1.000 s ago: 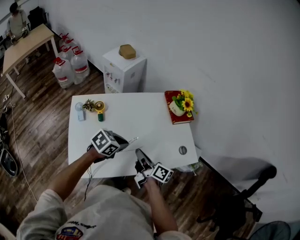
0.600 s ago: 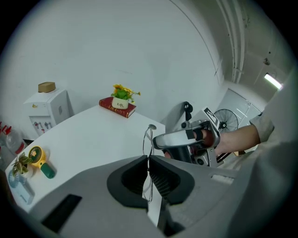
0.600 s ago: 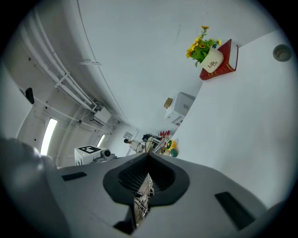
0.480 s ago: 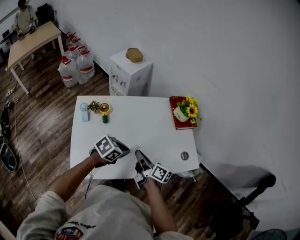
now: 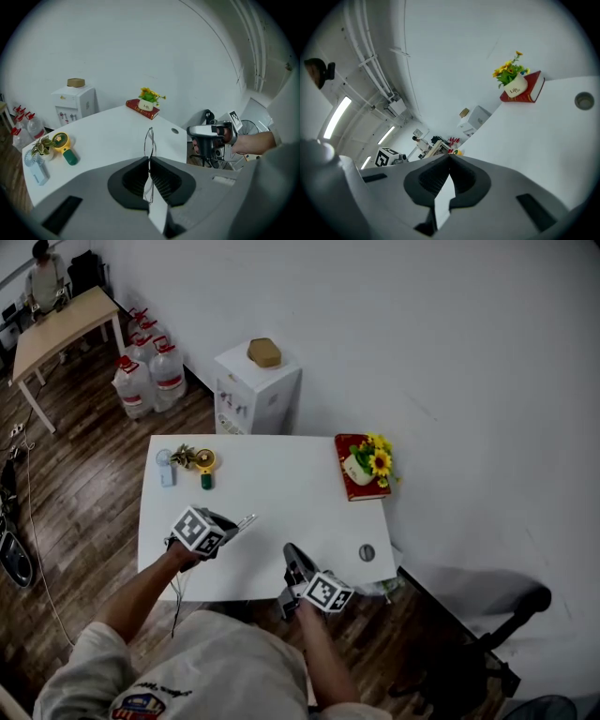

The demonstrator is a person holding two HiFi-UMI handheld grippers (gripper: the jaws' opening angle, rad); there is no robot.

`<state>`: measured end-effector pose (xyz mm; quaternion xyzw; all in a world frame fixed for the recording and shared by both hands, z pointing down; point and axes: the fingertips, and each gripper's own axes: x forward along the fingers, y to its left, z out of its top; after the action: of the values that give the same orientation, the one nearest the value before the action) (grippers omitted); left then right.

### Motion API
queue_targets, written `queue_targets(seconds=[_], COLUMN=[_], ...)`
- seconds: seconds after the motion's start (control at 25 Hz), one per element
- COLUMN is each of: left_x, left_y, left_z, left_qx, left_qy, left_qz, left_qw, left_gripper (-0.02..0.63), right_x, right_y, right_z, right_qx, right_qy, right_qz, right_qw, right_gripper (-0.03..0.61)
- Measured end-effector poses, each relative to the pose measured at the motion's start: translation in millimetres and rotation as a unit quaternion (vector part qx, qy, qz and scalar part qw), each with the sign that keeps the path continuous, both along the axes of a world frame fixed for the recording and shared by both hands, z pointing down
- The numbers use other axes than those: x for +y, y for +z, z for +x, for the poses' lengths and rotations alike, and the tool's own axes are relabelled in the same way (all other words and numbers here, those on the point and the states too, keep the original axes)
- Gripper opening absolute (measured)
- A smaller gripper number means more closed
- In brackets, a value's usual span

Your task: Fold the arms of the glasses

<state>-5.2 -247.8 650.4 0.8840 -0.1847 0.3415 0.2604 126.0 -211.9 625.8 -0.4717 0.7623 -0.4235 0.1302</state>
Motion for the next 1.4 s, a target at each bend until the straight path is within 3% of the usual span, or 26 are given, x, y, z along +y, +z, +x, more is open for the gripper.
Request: queue_targets(seconds=[0.2,0.36,0.52,0.72,1.4], left_x=[-8.3,-13.7,-21.5,-25.3,-27.5], left_y=[0.4,-11.8,-27.7,-41.2,-33.4], left_z=[-11.8,-17.7,-17.2,-14.1,10.1], left_qx=[-0.007,0.004,0.021,0.035,0.045], left_qy=[-0.022,-0.036,-0.054,-0.064,-0.051], left_qz=[0.022,0.034,0.048,0.064,0.058], left_qw=[0.9995,0.9988,0.9971,0.9953,0.9960], left_gripper=[0.014,0.014,0.014,0.014,0.014], right_x=[-1.1,-5.0,-8.4,-9.4,-8.9], right_y=[-8.7,-29.8,-45.4,-61.9,-60.5], right_z=[18.2,27.0,29.6,25.9,40.9], right_qx=[0.107,0.210,0.264,0.282,0.309], right_qy=[-0.004,0.000,0.005,0.008,0.017], right_qz=[0.034,0.083,0.117,0.144,0.135], right_qw=[0.994,0.974,0.957,0.949,0.941], right_gripper=[-0.010,-0.009,-0.011,-0.012,-0.011])
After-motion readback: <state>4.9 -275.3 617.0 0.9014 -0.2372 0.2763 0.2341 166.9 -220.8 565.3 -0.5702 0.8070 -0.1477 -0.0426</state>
